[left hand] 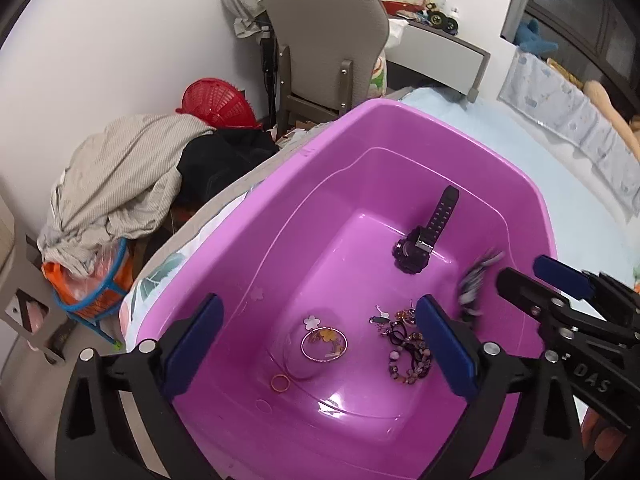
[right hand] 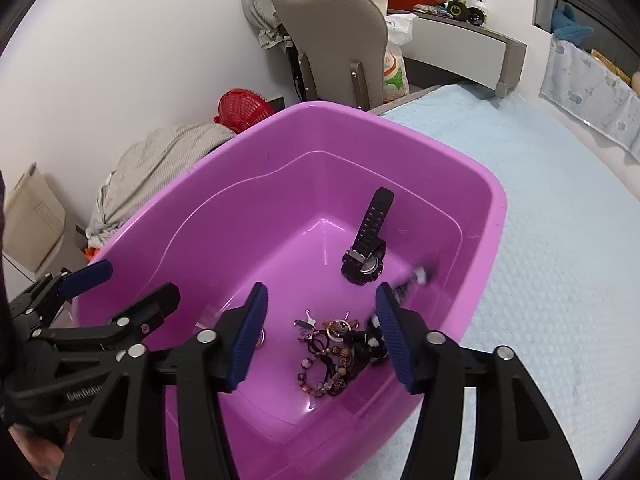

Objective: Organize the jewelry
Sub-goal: 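Open both tools to drop the lanyard and ring into the tub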

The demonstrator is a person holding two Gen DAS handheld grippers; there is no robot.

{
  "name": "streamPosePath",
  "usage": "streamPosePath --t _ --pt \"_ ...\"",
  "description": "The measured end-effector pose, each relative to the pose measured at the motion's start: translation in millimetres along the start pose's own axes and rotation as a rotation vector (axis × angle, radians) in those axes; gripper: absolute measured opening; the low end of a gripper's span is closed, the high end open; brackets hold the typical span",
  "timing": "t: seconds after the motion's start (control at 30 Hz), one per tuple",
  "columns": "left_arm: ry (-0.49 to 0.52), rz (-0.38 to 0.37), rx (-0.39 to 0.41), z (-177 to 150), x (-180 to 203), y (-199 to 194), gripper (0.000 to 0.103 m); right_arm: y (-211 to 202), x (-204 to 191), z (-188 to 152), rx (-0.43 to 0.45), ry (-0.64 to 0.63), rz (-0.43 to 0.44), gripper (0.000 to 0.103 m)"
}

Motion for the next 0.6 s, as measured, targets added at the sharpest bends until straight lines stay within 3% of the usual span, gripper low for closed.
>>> streamPosePath --t 0.2,0.6 --pt "-0.016 0.017 -0.022 -7 -3 -2 0.095 -13 3 -10 0.026 -0.004 -0.011 0.059" --pt "-0.022 0.069 0.013 -11 0 -25 0.095 -31 2 -25 0.055 0.013 -0.014 0.063"
Point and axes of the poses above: each gripper's, at about its wrist camera, not at the fingertips, and y roughly the way its jaws point, x to its right, z to its top, the point moved 8 cm from there along y, roughly the way its jaws point, and after that the axes turned 6 degrees about y, right-handed, at the moved point
